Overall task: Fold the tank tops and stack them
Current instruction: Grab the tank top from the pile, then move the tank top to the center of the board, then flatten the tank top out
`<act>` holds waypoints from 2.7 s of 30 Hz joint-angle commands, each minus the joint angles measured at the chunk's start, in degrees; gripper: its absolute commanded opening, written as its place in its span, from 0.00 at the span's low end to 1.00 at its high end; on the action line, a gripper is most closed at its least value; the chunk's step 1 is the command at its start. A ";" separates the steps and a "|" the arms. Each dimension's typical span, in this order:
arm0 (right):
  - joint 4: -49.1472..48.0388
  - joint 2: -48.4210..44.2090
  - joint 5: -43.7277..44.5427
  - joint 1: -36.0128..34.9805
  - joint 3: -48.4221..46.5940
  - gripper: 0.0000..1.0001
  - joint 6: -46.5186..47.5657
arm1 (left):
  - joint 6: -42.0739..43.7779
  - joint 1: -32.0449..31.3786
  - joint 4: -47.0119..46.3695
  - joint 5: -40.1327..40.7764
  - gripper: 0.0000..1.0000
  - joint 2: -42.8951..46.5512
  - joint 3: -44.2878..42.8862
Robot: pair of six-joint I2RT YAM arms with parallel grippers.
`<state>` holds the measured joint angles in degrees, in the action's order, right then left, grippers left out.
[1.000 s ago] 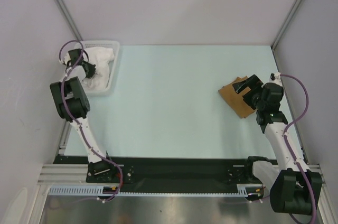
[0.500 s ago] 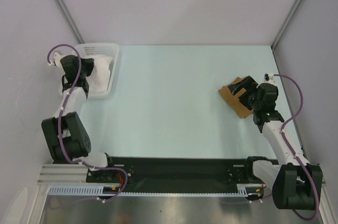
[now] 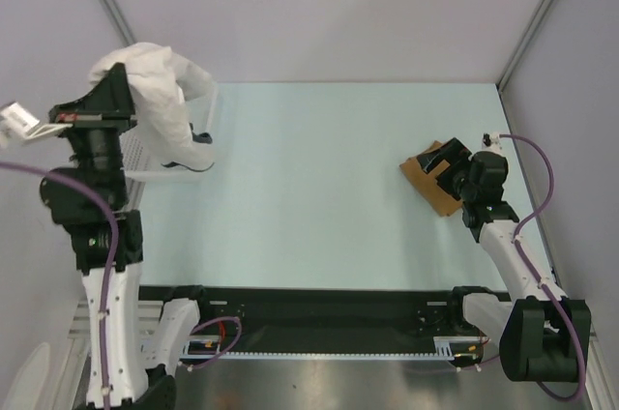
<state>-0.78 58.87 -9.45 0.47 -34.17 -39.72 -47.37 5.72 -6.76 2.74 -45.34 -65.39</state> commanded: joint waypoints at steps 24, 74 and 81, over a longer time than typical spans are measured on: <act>-1.86 -0.07 3.21 -2.40 0.07 0.99 3.16 | 10.71 -33.58 32.26 -6.10 1.00 -38.07 -24.36; 29.63 34.40 26.90 -12.68 -35.28 1.00 5.70 | 18.73 -39.55 30.59 3.24 1.00 -8.71 23.79; 13.97 24.36 5.77 -14.71 -20.32 0.84 14.50 | 13.10 -47.53 23.21 2.01 0.98 -9.15 33.21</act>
<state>21.15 82.74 6.44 -14.76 -57.19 -30.65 -31.16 -38.00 22.00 6.68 -54.37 -33.98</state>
